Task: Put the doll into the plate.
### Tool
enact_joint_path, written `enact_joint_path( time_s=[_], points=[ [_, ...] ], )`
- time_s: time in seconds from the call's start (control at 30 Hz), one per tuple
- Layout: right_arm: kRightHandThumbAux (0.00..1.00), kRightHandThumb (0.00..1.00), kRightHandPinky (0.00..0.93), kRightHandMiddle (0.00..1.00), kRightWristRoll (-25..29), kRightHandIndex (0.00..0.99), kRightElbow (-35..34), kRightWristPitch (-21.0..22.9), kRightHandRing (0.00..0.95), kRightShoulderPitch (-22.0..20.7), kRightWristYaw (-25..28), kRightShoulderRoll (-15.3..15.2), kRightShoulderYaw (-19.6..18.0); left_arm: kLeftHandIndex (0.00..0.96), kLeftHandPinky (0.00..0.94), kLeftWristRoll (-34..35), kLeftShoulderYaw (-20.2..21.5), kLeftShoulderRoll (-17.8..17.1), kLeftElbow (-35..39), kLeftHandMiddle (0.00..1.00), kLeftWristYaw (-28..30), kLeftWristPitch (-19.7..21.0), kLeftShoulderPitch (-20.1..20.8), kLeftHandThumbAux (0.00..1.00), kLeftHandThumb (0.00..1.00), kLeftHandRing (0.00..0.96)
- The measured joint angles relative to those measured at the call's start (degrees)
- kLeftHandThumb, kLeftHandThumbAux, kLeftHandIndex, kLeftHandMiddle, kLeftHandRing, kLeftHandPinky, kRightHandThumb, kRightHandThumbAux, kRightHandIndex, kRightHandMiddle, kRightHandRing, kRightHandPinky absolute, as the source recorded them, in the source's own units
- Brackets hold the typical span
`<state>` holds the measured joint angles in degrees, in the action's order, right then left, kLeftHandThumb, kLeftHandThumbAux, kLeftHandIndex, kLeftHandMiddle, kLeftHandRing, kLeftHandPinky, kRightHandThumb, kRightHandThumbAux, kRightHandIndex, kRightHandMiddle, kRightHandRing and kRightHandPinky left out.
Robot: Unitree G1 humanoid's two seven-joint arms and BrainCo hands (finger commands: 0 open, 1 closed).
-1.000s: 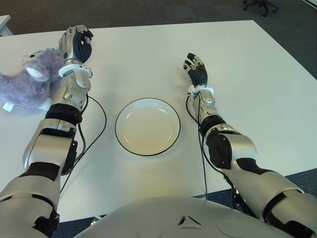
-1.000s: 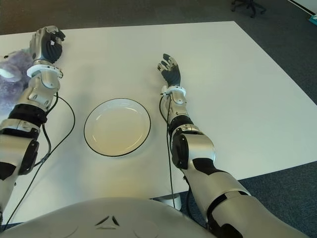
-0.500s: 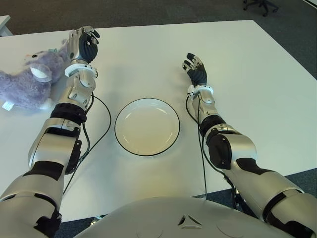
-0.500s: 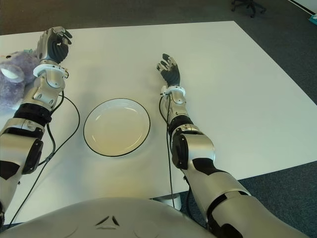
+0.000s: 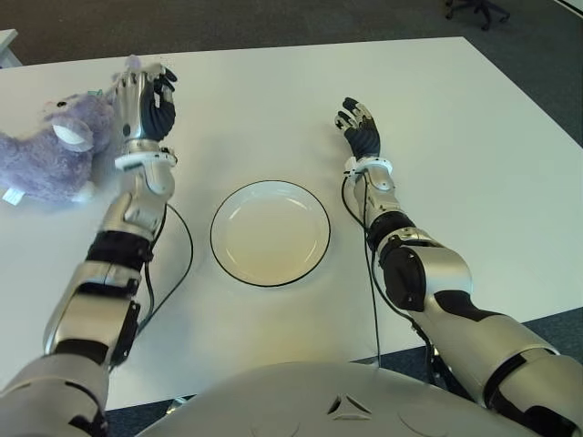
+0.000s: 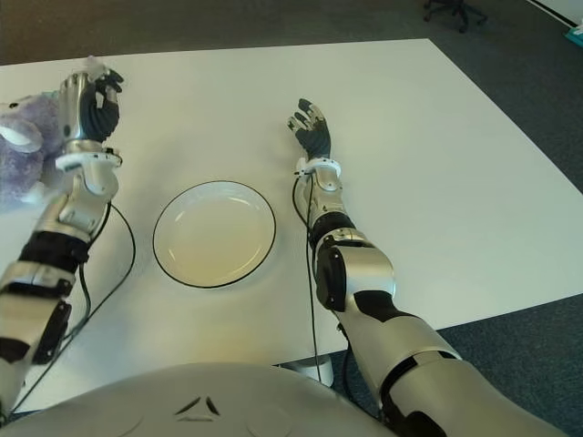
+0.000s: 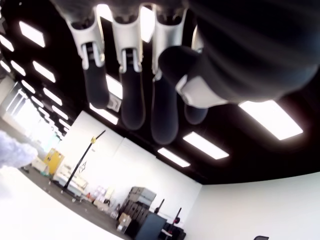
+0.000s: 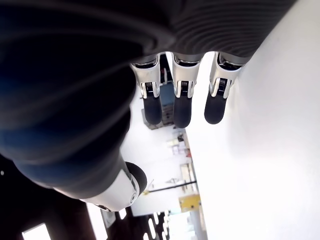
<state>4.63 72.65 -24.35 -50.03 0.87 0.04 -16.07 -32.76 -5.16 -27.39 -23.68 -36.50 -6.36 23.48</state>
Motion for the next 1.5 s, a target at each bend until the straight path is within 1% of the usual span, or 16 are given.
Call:
enact_joint_path(
  time_s=[0.03, 0.07, 0.1, 0.13, 0.17, 0.27, 0.3, 0.37, 0.47, 0.5, 0.6, 0.77, 0.87, 1.1, 1.2, 1.5],
  points=[
    [0.854, 0.570, 0.143, 0.125, 0.0, 0.171, 0.0, 0.0, 0.119, 0.0, 0.0, 0.0, -0.1, 0.392, 0.393, -0.5, 0.4, 0.0, 1.7, 0.498, -0.7, 0.3, -1.5, 0.665, 0.835, 0.429],
    [0.854, 0.570, 0.143, 0.125, 0.0, 0.172, 0.0, 0.1, 0.119, 0.0, 0.0, 0.0, -0.1, 0.391, 0.380, -1.0, 1.0, 0.0, 3.7, 0.492, -1.2, 0.7, -3.1, 0.666, 0.833, 0.416],
    [0.855, 0.571, 0.146, 0.127, 0.1, 0.173, 0.0, 0.1, 0.120, 0.0, 0.0, -0.1, -0.2, 0.406, 0.313, -1.5, 1.6, 0.0, 5.5, 0.381, -1.6, 1.0, -4.6, 0.682, 0.740, 0.355],
    [0.855, 0.572, 0.147, 0.127, 0.1, 0.174, 0.0, 0.2, 0.120, 0.0, 0.1, -0.1, -0.3, 0.408, 0.302, -2.0, 2.4, 0.0, 7.3, 0.362, -1.9, 1.5, -6.1, 0.684, 0.725, 0.345],
    [0.855, 0.574, 0.146, 0.128, 0.1, 0.174, 0.0, 0.2, 0.121, 0.0, 0.1, -0.1, -0.3, 0.409, 0.261, -2.3, 3.1, -0.2, 8.9, 0.326, -2.1, 2.0, -7.4, 0.687, 0.711, 0.303],
    [0.855, 0.577, 0.144, 0.129, 0.1, 0.175, 0.0, 0.4, 0.121, 0.0, 0.2, 0.0, -0.5, 0.408, 0.219, -3.3, 5.6, -1.0, 12.9, 0.283, -2.2, 3.0, -11.5, 0.689, 0.705, 0.256],
    [0.853, 0.580, 0.143, 0.132, 0.1, 0.175, 0.0, 0.4, 0.122, 0.0, 0.3, 0.0, -0.5, 0.267, 0.190, -3.6, 6.4, -1.3, 13.9, 0.233, -2.2, 3.3, -12.7, 0.468, 0.635, 0.213],
    [0.850, 0.587, 0.142, 0.134, 0.1, 0.176, 0.0, 0.4, 0.122, 0.0, 0.4, 0.0, -0.5, 0.219, 0.168, -4.6, 8.1, -2.0, 16.2, 0.205, -2.2, 4.6, -15.6, 0.394, 0.596, 0.187],
    [0.847, 0.595, 0.141, 0.137, 0.1, 0.176, 0.0, 0.4, 0.123, 0.1, 0.5, -0.1, -0.6, 0.204, 0.141, -6.5, 9.7, -2.3, 19.6, 0.184, -2.2, 7.3, -19.3, 0.368, 0.560, 0.166],
    [0.842, 0.595, 0.137, 0.136, 0.1, 0.177, 0.0, 0.5, 0.122, 0.2, 0.6, -0.1, -0.6, 0.182, 0.111, -7.1, 10.1, -2.3, 20.6, 0.161, -2.2, 8.1, -20.4, 0.342, 0.521, 0.138],
    [0.834, 0.594, 0.135, 0.134, 0.1, 0.177, 0.0, 0.5, 0.120, 0.2, 0.6, -0.2, -0.6, 0.138, 0.065, -9.3, 11.2, -2.2, 24.4, 0.123, -2.1, 10.8, -24.3, 0.315, 0.470, 0.097],
    [0.825, 0.588, 0.131, 0.131, 0.1, 0.180, 0.2, 0.5, 0.118, 0.3, 0.6, -0.3, -0.5, 0.093, 0.057, -13.2, 11.4, -1.0, 29.9, 0.081, -1.5, 14.7, -30.2, 0.304, 0.447, 0.064],
    [0.820, 0.584, 0.131, 0.135, 0.0, 0.185, 0.3, 0.5, 0.119, 0.3, 0.6, -0.2, -0.4, 0.055, 0.047, -14.7, 11.3, -0.2, 31.6, 0.052, 0.0, 17.0, -32.2, 0.297, 0.443, 0.042],
    [0.822, 0.583, 0.132, 0.134, 0.0, 0.194, 0.4, 0.6, 0.119, 0.3, 0.6, 0.0, -0.3, 0.021, 0.032, -17.9, 11.4, 0.8, 37.1, 0.025, 3.7, 21.3, -35.7, 0.276, 0.432, 0.020],
    [0.827, 0.580, 0.129, 0.127, 0.0, 0.195, 0.4, 0.7, 0.114, 0.3, 0.7, 0.1, -0.3, 0.024, 0.000, -19.6, 11.4, 1.4, 39.1, 0.017, 4.5, 22.9, -36.7, 0.264, 0.425, 0.003],
    [0.829, 0.575, 0.136, 0.116, -0.2, 0.181, 0.5, 0.8, 0.107, 0.4, 0.9, 0.1, 0.1, 0.020, 0.000, -27.1, 10.9, 3.8, 41.9, 0.023, 6.5, 29.3, -38.1, 0.244, 0.405, 0.000]
  ],
)
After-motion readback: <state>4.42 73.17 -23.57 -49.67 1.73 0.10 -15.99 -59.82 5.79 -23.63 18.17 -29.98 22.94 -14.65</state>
